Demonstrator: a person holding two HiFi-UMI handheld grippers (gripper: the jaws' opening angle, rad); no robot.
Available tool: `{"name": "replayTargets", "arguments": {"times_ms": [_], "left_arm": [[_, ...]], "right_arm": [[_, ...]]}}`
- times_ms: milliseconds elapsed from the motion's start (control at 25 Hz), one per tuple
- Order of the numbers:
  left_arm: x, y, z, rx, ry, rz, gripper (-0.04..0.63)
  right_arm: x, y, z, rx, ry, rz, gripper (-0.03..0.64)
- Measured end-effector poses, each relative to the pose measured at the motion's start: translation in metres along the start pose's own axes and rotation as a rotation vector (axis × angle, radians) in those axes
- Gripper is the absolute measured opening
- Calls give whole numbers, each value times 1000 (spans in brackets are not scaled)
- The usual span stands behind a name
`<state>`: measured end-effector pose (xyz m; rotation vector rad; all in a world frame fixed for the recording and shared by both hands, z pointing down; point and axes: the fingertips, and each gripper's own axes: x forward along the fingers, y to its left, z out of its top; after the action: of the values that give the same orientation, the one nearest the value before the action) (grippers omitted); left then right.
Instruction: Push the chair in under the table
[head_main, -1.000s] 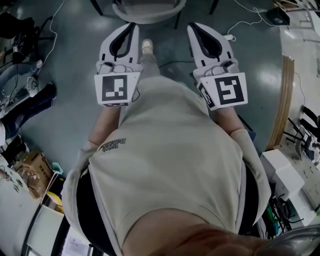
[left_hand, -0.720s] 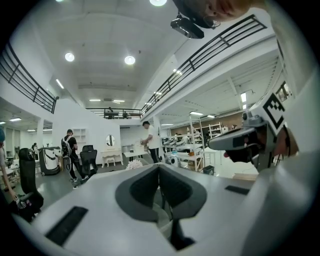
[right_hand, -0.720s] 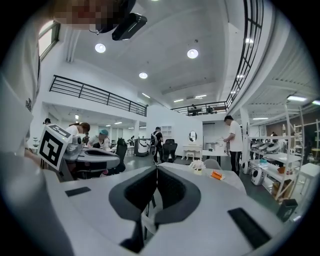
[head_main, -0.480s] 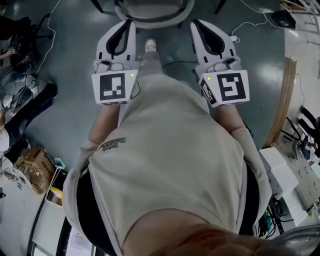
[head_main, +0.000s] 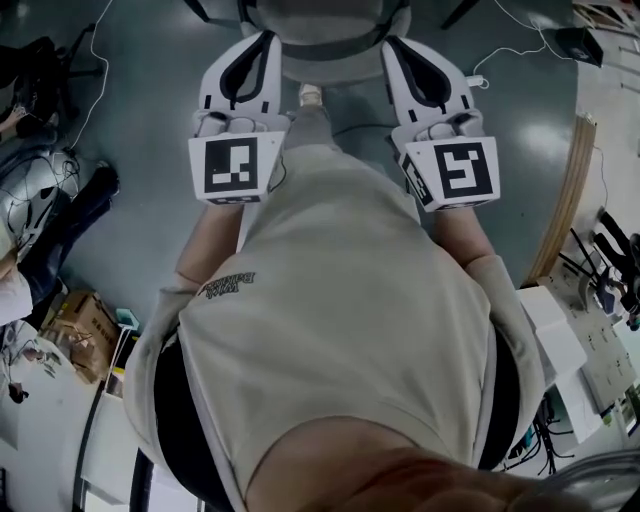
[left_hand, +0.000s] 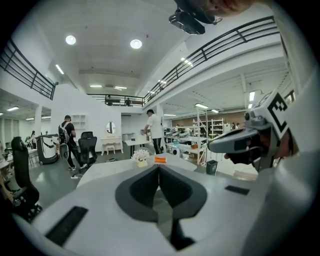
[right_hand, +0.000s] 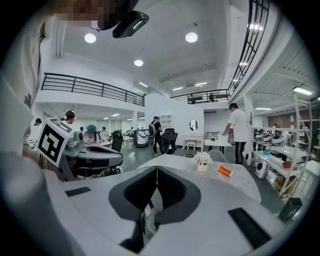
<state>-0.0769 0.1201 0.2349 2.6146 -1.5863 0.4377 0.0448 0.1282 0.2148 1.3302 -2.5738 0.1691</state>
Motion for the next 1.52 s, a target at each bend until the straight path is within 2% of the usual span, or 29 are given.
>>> {"name": "replayTargets", "arguments": {"times_ms": [160,320,560,760,1000,1120,1240,1360,1440,1520], "left_arm": [[27,28,0,-13,6,-34,10],[42,46,6,-88,-6,-62,10],[65,54,9,-34,15,-68,11],[87,47,-23,-40,145,-52,11],[106,47,-43,-150,236,-13,11],[117,48,-59,-168,290,-4,11],[128,46,-79,-213,358,4,11],[137,46,-99,-241,407,11,11],[141,47,-115,-247,440,17,12],[146,49,-135,-271,478,22,12]], "right_arm": [[38,-9,2,6,36,-21,9],[65,-14,8,24,62,-31,9],[81,-31,11,27,79,-47,9],[89,-54,-6,38,116,-33,9],[105,-78,-26,28,175,0,9],[110,-94,-39,24,207,-23,9],[112,-112,-61,54,253,-46,9],[118,-122,-82,130,266,-14,12],[122,-128,-101,168,301,-2,79],[126,-137,-125,184,357,-12,98]]}}
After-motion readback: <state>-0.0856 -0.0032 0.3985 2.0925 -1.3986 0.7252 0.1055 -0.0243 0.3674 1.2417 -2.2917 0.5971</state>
